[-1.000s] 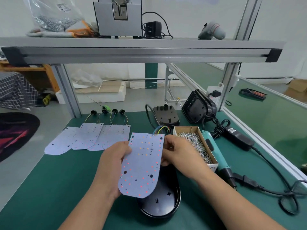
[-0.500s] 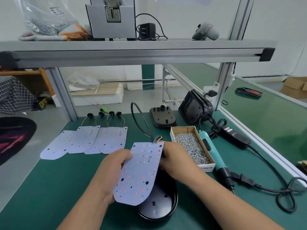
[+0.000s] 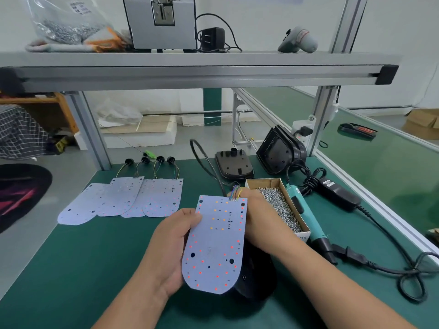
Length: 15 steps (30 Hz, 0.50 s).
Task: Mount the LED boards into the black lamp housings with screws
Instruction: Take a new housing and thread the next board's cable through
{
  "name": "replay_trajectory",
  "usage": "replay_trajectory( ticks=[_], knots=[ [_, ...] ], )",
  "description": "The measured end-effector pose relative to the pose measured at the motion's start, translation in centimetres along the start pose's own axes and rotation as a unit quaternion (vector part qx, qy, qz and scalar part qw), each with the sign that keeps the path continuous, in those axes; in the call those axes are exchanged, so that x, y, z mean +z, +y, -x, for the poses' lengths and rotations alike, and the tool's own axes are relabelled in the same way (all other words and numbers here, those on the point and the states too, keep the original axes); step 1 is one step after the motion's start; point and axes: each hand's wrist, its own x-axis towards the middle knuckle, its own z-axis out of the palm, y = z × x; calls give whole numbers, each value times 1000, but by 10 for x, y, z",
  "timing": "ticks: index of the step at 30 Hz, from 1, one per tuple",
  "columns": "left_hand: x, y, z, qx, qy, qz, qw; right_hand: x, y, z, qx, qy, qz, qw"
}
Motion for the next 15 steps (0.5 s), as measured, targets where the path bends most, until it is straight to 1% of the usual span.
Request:
replay_trajectory(
  ticks=[2,4,7,10,13,15],
  knots=[
    [3,-2,1,2,13,2,1000,-1,4,2,15,-18,20,1000],
    [6,-7,3,15,13,-3,1000,2,5,2,23,-18,27,999],
    [10,-11,3,33,8,-1,999,5,2,1,25,11,13,1000],
    [6,-9,-1,44,2,-25,999,7,2,0,31,27,30,999],
    [1,-9,-4,50,2,-63,997,7,3,-1,42,23,-7,999],
    [-1,-9,-5,58,8,-78,995,0,3,-1,39,-15,-42,998]
  ],
)
